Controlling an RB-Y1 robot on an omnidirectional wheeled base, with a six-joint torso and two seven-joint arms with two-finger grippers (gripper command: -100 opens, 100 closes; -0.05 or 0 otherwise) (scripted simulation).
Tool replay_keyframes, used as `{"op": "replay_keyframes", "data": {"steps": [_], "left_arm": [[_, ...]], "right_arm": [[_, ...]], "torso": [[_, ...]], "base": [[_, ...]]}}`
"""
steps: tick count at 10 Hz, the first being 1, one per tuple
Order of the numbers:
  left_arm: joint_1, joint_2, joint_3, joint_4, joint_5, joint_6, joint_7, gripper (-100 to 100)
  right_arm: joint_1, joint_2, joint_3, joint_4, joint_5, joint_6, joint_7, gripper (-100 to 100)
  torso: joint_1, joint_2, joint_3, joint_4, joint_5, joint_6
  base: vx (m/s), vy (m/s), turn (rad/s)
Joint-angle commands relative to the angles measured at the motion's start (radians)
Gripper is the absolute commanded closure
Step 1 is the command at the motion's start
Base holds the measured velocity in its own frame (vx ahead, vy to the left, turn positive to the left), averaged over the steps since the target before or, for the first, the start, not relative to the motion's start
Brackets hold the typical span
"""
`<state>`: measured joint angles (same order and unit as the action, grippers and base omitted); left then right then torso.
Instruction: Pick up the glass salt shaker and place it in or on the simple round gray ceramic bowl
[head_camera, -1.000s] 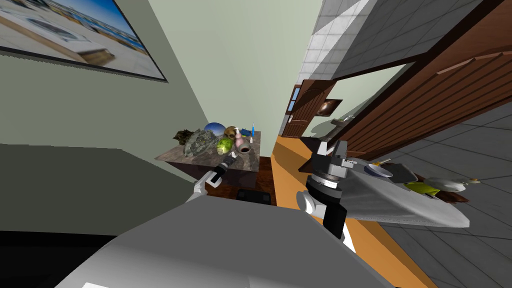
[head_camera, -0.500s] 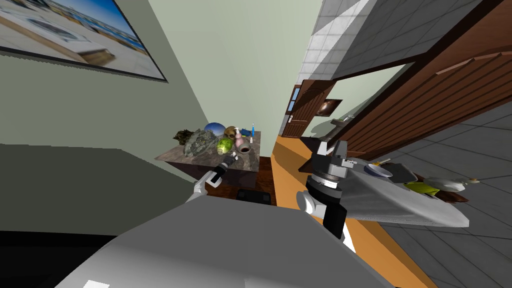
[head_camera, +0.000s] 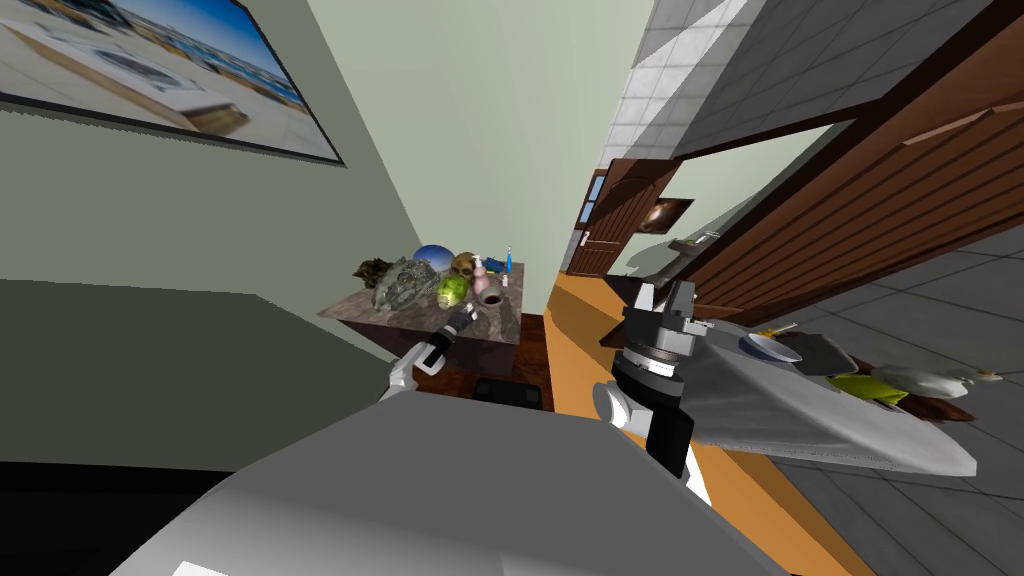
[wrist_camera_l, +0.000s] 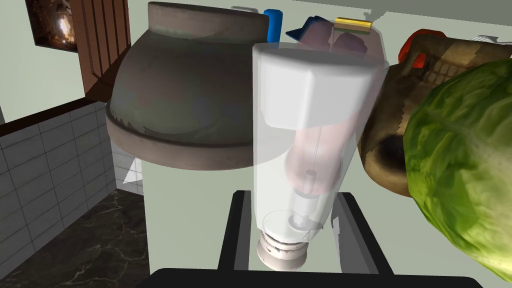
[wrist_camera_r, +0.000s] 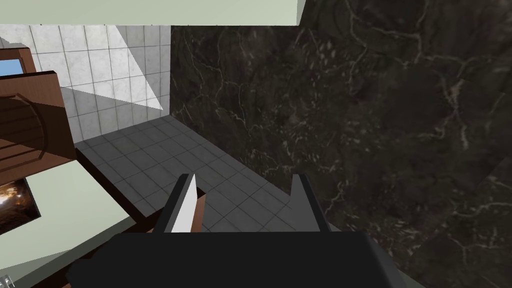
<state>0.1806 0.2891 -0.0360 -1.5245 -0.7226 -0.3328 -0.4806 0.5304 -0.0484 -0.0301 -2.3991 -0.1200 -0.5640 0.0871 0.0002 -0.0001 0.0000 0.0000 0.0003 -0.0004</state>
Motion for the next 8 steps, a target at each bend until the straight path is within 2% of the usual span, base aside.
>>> {"op": "replay_keyframes", "data": {"steps": [1, 2, 3, 4, 5, 6, 7, 8], "left_arm": [[0.0, -0.027, 0.021, -0.001, -0.05, -0.028, 0.05, 100], [0.0, -0.027, 0.021, -0.001, -0.081, -0.028, 0.05, 100], [0.0, -0.027, 0.021, -0.001, -0.089, -0.028, 0.05, 100], [0.001, -0.051, 0.039, -0.003, -0.129, -0.052, 0.088, 100], [0.001, -0.051, 0.039, -0.003, -0.151, -0.052, 0.088, 100], [0.002, -0.074, 0.057, -0.005, -0.185, -0.075, 0.126, 100], [0.002, -0.074, 0.057, -0.005, -0.213, -0.075, 0.126, 100], [0.004, -0.098, 0.074, -0.008, -0.244, -0.099, 0.164, 100]], "right_arm": [[0.0, 0.0, 0.0, 0.0, 0.0, 0.0, 0.0, 0], [0.0, 0.0, 0.0, 0.0, 0.0, 0.0, 0.0, 0], [0.0, 0.0, 0.0, 0.0, 0.0, 0.0, 0.0, 0], [0.0, 0.0, 0.0, 0.0, 0.0, 0.0, 0.0, 0], [0.0, 0.0, 0.0, 0.0, 0.0, 0.0, 0.0, 0], [0.0, 0.0, 0.0, 0.0, 0.0, 0.0, 0.0, 0], [0.0, 0.0, 0.0, 0.0, 0.0, 0.0, 0.0, 0], [0.0, 0.0, 0.0, 0.0, 0.0, 0.0, 0.0, 0]], "torso": [[0.0, 0.0, 0.0, 0.0, 0.0, 0.0], [0.0, 0.0, 0.0, 0.0, 0.0, 0.0], [0.0, 0.0, 0.0, 0.0, 0.0, 0.0], [0.0, 0.0, 0.0, 0.0, 0.0, 0.0], [0.0, 0.0, 0.0, 0.0, 0.0, 0.0], [0.0, 0.0, 0.0, 0.0, 0.0, 0.0], [0.0, 0.0, 0.0, 0.0, 0.0, 0.0], [0.0, 0.0, 0.0, 0.0, 0.0, 0.0]], "base": [[0.006, 0.006, 0.067], [0.006, 0.004, 0.035], [0.0, 0.0, 0.0], [0.004, 0.005, 0.067], [0.005, 0.002, 0.051], [0.006, 0.004, 0.077], [0.006, 0.002, 0.037], [0.006, 0.004, 0.059]]}}
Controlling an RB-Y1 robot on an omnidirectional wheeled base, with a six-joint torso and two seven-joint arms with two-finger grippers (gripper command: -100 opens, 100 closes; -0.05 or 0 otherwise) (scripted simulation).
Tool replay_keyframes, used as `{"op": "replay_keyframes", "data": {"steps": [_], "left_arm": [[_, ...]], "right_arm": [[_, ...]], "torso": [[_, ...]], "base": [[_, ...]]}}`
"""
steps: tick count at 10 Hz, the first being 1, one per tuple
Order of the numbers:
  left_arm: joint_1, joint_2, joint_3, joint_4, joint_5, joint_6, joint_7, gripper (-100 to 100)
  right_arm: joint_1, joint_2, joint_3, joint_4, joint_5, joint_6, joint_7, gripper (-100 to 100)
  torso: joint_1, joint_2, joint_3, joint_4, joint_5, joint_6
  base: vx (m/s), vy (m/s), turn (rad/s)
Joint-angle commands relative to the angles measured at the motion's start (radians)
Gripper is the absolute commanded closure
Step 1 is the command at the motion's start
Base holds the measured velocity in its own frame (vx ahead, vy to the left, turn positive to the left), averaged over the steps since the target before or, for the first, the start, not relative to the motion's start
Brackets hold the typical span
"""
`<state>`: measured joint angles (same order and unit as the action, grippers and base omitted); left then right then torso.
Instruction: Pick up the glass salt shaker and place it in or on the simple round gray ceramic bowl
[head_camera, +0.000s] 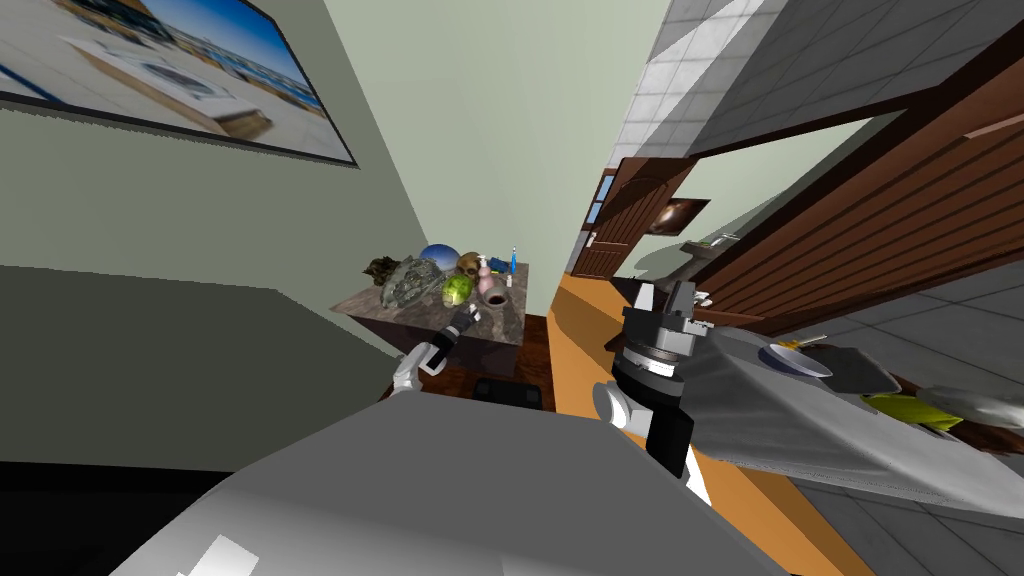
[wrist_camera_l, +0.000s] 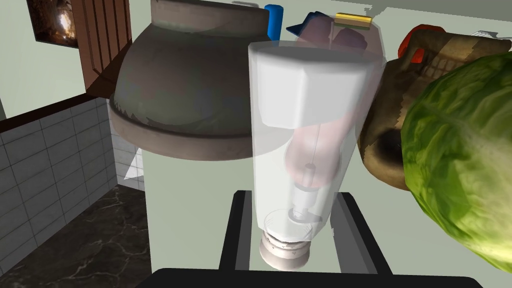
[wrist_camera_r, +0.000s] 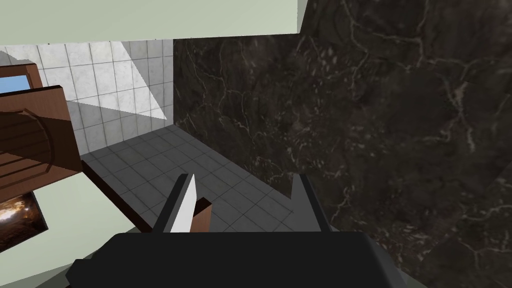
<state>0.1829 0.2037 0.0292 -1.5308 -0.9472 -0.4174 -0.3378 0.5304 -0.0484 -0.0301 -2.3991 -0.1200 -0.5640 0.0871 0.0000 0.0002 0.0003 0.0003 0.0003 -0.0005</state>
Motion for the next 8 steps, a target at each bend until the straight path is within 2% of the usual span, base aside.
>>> {"op": "replay_keyframes", "data": {"steps": [1, 2, 3, 4, 5, 6, 7, 8], "left_arm": [[0.001, -0.012, 0.009, -0.001, -0.05, -0.014, 0.021, 100], [0.003, -0.036, 0.027, -0.004, -0.081, -0.038, 0.059, 100], [0.003, -0.036, 0.027, -0.004, -0.111, -0.038, 0.059, 100], [0.004, -0.059, 0.045, -0.006, -0.14, -0.061, 0.098, 100], [0.004, -0.059, 0.045, -0.006, -0.17, -0.061, 0.098, 100], [0.005, -0.083, 0.062, -0.009, -0.2, -0.085, 0.136, 100], [0.005, -0.083, 0.062, -0.009, -0.23, -0.085, 0.136, 100], [0.007, -0.107, 0.08, -0.011, -0.26, -0.108, 0.174, 100]], "right_arm": [[0.0, 0.0, 0.0, 0.0, 0.0, 0.0, 0.0, 0], [0.0, 0.0, 0.0, 0.0, 0.0, 0.0, 0.0, 0], [0.0, 0.0, 0.0, 0.0, 0.0, 0.0, 0.0, 0], [0.0, 0.0, 0.0, 0.0, 0.0, 0.0, 0.0, 0], [0.0, 0.0, 0.0, 0.0, 0.0, 0.0, 0.0, 0], [0.0, 0.0, 0.0, 0.0, 0.0, 0.0, 0.0, 0], [0.0, 0.0, 0.0, 0.0, 0.0, 0.0, 0.0, 0], [0.0, 0.0, 0.0, 0.0, 0.0, 0.0, 0.0, 0]], "torso": [[0.0, 0.0, 0.0, 0.0, 0.0, 0.0], [0.0, 0.0, 0.0, 0.0, 0.0, 0.0], [0.0, 0.0, 0.0, 0.0, 0.0, 0.0], [0.0, 0.0, 0.0, 0.0, 0.0, 0.0], [0.0, 0.0, 0.0, 0.0, 0.0, 0.0], [0.0, 0.0, 0.0, 0.0, 0.0, 0.0], [0.0, 0.0, 0.0, 0.0, 0.0, 0.0], [0.0, 0.0, 0.0, 0.0, 0.0, 0.0]], "base": [[0.006, 0.002, 0.041], [0.007, 0.004, 0.068], [0.006, 0.002, 0.046], [0.006, 0.004, 0.074], [0.005, 0.002, 0.042], [0.006, 0.004, 0.072], [0.007, 0.002, 0.041], [0.01, 0.004, 0.073]]}}
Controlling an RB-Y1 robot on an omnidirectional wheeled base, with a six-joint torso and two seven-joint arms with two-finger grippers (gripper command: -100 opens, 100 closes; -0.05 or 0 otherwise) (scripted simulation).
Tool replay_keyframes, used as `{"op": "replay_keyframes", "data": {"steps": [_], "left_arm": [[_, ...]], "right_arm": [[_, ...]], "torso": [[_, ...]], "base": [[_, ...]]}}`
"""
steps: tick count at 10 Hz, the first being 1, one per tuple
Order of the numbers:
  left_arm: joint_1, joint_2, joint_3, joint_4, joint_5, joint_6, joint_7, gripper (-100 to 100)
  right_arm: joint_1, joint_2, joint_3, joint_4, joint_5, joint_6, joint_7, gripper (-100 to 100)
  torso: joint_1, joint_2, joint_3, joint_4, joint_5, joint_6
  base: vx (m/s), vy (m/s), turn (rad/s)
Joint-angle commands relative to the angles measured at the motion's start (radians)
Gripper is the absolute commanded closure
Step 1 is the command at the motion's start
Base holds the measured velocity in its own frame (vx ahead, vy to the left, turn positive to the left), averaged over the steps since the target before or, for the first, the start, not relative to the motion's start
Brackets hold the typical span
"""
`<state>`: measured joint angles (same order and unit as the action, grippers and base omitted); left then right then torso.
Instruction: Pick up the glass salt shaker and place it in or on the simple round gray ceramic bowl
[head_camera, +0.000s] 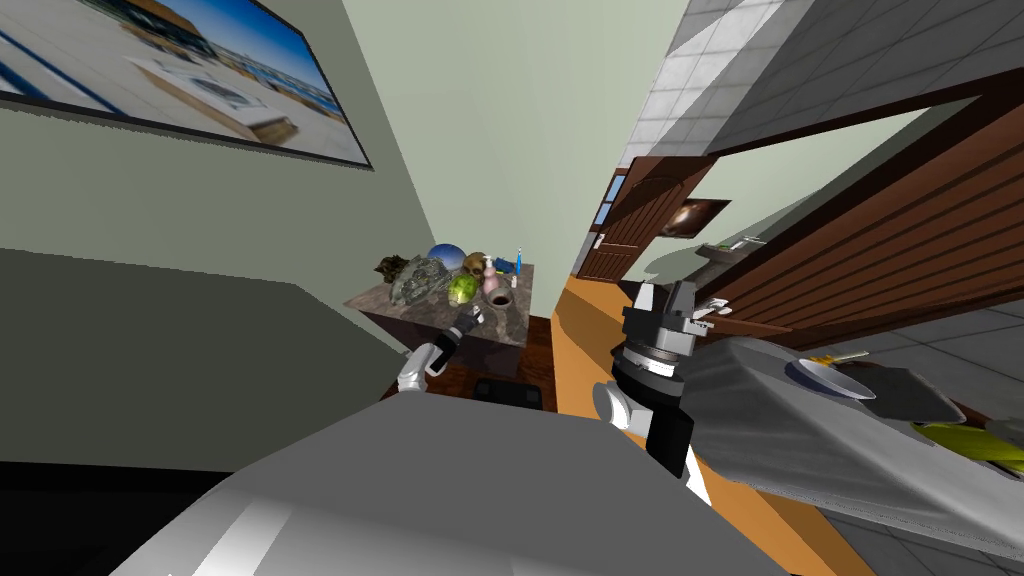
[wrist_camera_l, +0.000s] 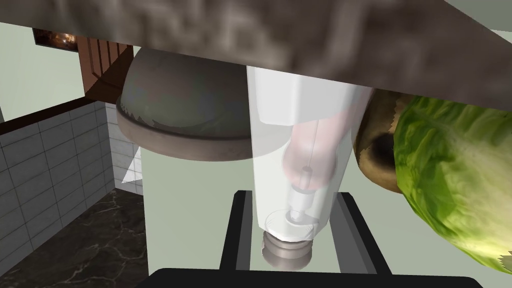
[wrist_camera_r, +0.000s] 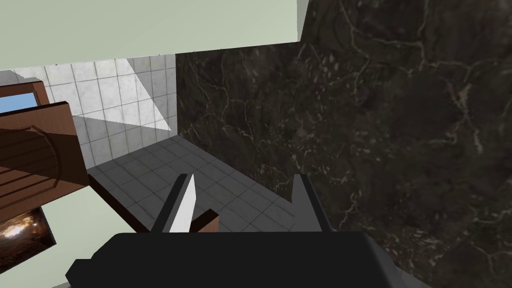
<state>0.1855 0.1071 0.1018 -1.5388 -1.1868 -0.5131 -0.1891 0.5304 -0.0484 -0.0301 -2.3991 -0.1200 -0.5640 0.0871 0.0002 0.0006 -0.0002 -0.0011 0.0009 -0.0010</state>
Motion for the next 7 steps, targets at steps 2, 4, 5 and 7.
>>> {"op": "replay_keyframes", "data": {"steps": [2, 4, 5, 7], "left_arm": [[0.004, -0.01, 0.008, -0.003, -0.06, -0.012, 0.025, 100], [0.001, -0.008, 0.01, -0.006, -0.05, -0.012, 0.025, 0], [-0.002, 0.013, 0.0, -0.007, -0.054, 0.008, 0.075, 100], [-0.005, 0.026, -0.005, -0.009, -0.058, 0.021, 0.11, 100]], "right_arm": [[0.0, 0.0, 0.0, 0.0, 0.0, 0.0, 0.0, 0], [0.0, 0.0, 0.0, 0.0, 0.0, 0.0, 0.0, 0], [0.0, 0.0, 0.0, 0.0, 0.0, 0.0, 0.0, 0], [0.0, 0.0, 0.0, 0.0, 0.0, 0.0, 0.0, 0]], "torso": [[0.0, 0.0, 0.0, -0.001, 0.0, 0.0], [0.0, 0.0, -0.001, -0.003, 0.001, 0.001], [0.0, 0.0, -0.001, -0.003, 0.001, 0.001], [-0.003, 0.009, 0.001, -0.006, 0.003, -0.001]], "base": [[0.004, 0.001, 0.018], [0.0, 0.0, 0.0], [-0.094, -0.051, 0.025], [-0.114, -0.045, 0.022]]}}
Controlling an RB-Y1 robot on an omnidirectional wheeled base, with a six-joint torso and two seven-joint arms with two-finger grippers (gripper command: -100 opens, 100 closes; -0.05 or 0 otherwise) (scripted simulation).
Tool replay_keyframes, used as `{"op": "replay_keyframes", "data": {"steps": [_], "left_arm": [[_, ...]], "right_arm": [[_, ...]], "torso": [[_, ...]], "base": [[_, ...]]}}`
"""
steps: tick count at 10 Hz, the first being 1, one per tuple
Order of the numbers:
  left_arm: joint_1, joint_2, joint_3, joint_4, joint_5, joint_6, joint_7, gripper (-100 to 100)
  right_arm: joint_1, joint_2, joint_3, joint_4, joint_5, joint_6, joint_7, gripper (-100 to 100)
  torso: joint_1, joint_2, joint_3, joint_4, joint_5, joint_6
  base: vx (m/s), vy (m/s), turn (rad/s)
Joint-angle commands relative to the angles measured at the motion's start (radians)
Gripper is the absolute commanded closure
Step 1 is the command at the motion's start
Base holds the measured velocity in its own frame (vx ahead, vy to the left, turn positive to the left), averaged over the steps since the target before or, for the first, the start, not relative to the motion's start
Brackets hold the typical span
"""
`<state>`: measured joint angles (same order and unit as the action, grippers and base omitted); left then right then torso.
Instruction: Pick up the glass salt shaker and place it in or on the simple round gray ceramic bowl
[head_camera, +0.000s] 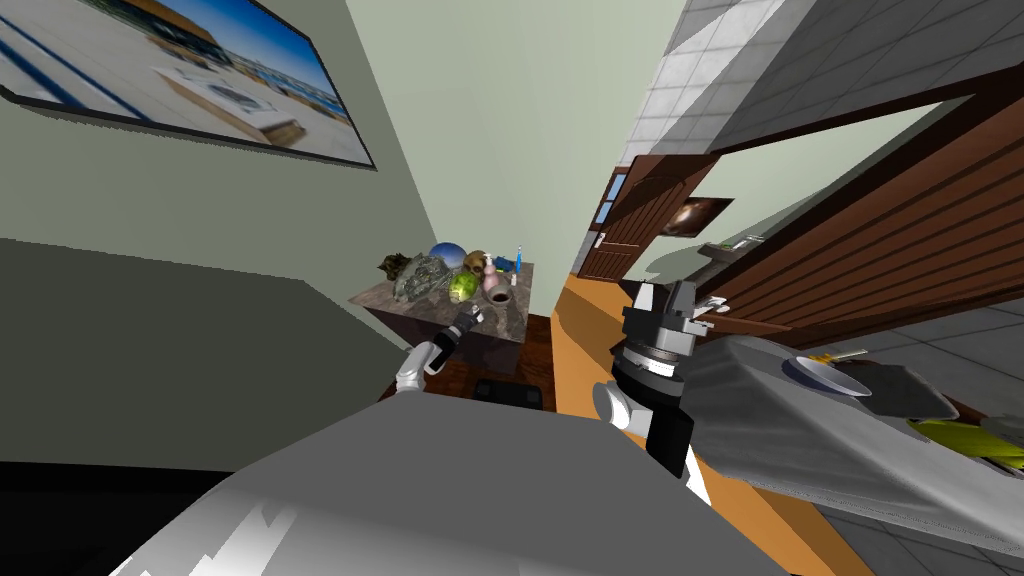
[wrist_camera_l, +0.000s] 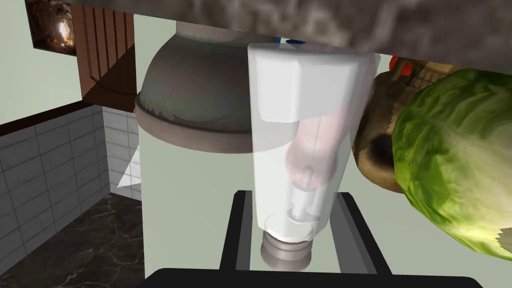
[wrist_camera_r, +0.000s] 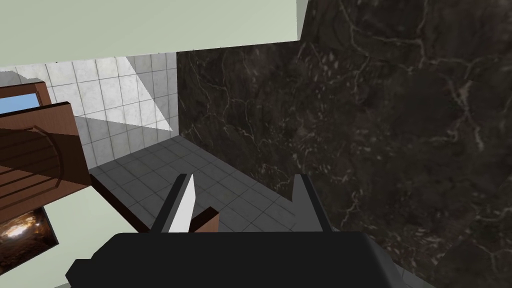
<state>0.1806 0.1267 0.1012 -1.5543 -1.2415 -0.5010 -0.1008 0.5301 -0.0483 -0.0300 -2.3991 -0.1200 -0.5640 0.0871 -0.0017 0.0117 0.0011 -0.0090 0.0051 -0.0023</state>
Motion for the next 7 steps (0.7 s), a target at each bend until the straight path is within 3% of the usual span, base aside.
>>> {"op": "replay_keyframes", "data": {"steps": [1, 2, 3, 4, 7], "left_arm": [[-0.004, 0.023, -0.01, 0.005, -0.007, 0.023, 0.05, 100], [-0.004, 0.023, -0.01, 0.005, -0.007, 0.023, 0.06, 100], [-0.008, 0.041, -0.016, 0.002, -0.013, 0.04, 0.101, 100], [-0.008, 0.041, -0.016, 0.002, -0.013, 0.04, 0.104, 100], [-0.02, 0.08, -0.031, -0.004, -0.026, 0.076, 0.191, 100]], "right_arm": [[0.0, 0.0, 0.0, 0.0, 0.0, 0.0, 0.0, 0], [0.0, 0.0, 0.0, 0.0, 0.0, 0.0, 0.0, 0], [0.0, 0.0, 0.0, 0.0, 0.0, 0.0, 0.0, 0], [0.0, 0.0, 0.0, 0.0, 0.0, 0.0, 0.0, 0], [0.0, 0.0, 0.0, 0.0, 0.0, 0.0, 0.0, 0]], "torso": [[0.0, 0.0, 0.0, 0.0, 0.0, 0.0], [0.002, 0.003, 0.001, -0.001, 0.001, -0.001], [0.003, 0.002, 0.0, -0.002, 0.002, -0.001], [0.003, 0.0, -0.001, -0.002, 0.002, -0.002], [0.003, -0.002, -0.002, -0.003, 0.003, -0.001]], "base": [[-0.155, -0.014, 0.017], [-0.114, -0.014, 0.008], [-0.093, -0.026, 0.017], [-0.07, -0.031, 0.007], [-0.094, -0.039, 0.004]]}}
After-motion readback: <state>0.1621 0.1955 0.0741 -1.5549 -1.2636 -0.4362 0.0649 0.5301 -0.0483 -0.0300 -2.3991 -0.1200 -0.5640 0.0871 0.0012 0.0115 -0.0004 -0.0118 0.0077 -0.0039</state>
